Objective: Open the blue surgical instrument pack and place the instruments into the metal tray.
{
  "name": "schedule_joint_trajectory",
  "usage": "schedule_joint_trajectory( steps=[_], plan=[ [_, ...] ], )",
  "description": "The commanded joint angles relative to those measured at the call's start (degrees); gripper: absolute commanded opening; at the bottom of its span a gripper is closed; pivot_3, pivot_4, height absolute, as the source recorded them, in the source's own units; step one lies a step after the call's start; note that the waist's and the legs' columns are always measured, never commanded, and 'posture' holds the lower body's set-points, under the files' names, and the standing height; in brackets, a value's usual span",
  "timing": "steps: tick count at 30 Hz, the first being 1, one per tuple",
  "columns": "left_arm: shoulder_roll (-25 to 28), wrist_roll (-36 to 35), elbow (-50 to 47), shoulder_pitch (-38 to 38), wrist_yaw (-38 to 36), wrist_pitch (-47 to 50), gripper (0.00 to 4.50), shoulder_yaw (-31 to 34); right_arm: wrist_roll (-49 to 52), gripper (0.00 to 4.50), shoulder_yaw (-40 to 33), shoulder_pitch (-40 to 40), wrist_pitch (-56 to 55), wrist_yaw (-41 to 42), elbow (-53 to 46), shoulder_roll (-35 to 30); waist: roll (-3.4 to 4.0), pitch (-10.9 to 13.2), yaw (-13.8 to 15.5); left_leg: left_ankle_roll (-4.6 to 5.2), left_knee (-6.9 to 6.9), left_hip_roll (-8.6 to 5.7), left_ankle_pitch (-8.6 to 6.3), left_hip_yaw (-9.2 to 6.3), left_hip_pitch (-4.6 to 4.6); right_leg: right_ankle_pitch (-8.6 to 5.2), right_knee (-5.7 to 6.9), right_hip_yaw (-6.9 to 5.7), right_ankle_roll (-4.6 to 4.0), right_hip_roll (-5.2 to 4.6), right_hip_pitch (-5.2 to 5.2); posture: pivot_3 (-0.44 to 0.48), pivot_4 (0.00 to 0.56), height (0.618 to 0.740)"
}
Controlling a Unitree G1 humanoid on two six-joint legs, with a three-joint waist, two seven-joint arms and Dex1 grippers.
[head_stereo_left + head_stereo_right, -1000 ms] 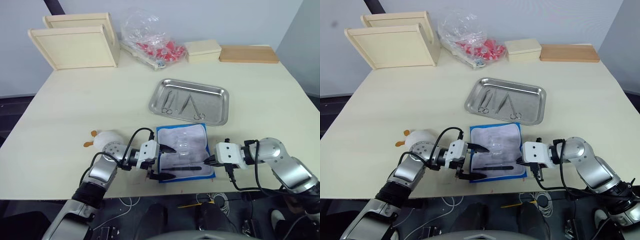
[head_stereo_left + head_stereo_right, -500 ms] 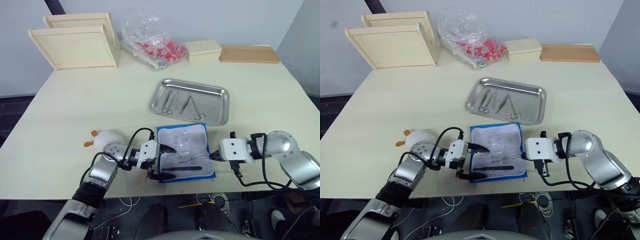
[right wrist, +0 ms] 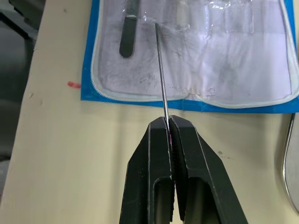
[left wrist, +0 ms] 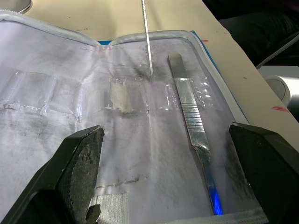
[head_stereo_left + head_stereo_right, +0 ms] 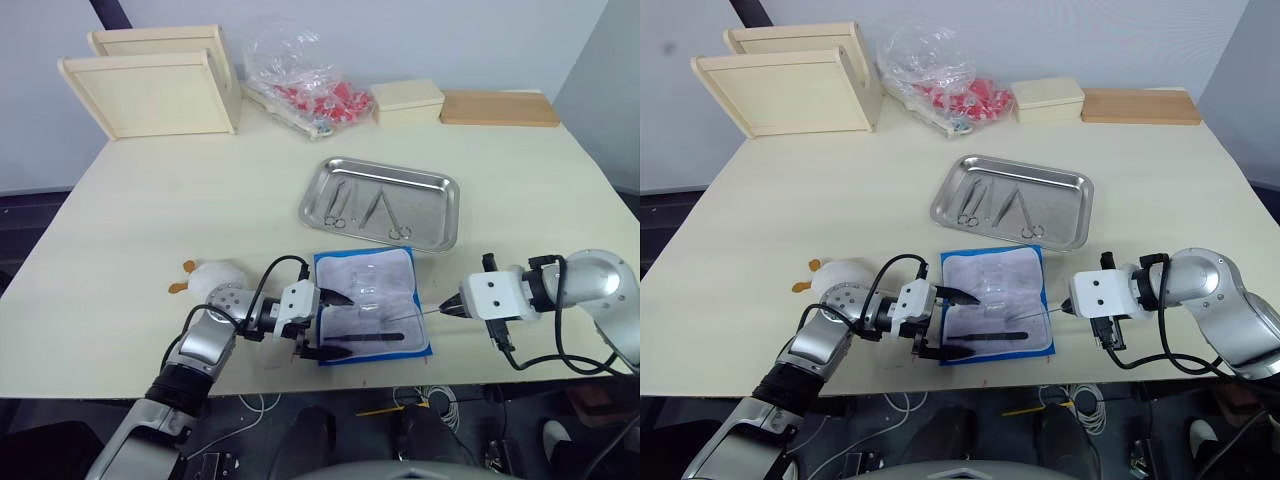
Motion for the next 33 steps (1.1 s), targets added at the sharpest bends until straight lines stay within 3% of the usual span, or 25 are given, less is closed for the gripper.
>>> schedule_joint_trajectory(
  steps=[1, 15, 26, 33],
  plan=[
    [0.0, 2.1, 2.1, 1.8, -0.9, 0.9, 4.50, -2.9, 0.6, 0.07, -2.9, 0.0, -0.7, 0.3, -2.1, -1.7, 0.00, 0.0, 0.0, 0.00, 0.00, 0.00, 0.00, 0.00, 0.00, 0.00, 0.00, 0.00, 0.00, 0.00, 0.00, 0.000, 0.150, 0.740],
    [-0.5, 2.4, 3.2, 1.7, -1.0, -0.1, 4.50, -3.1, 4.3, 0.07, -10.2, 2.2, -3.0, 0.3, 2.9, -4.0, 0.01, 0.0, 0.1, 0.00, 0.01, 0.00, 0.00, 0.02, 0.01, 0.00, 0.00, 0.01, 0.00, -0.02, 0.01, 0.000, 0.150, 0.740],
    [-0.6, 2.5, 3.3, 1.8, -0.9, -0.3, 4.50, -3.1, 11.5, 0.07, -13.5, -2.1, 13.7, -9.4, 4.3, 4.5, 0.02, 0.0, 0.1, 0.00, 0.01, 0.00, 0.00, 0.01, 0.00, 0.01, 0.00, 0.02, 0.00, -0.02, 0.01, 0.000, 0.150, 0.740],
    [-0.4, 2.4, 3.0, 2.2, -0.8, -0.1, 4.50, -3.0, 17.0, 0.07, -14.8, -3.1, 22.0, -11.9, 1.9, 6.2, 0.02, 0.0, 0.2, 0.00, 0.01, 0.00, 0.00, -0.01, -0.02, 0.01, 0.00, 0.00, 0.00, -0.03, 0.01, 0.000, 0.150, 0.740]
  ],
)
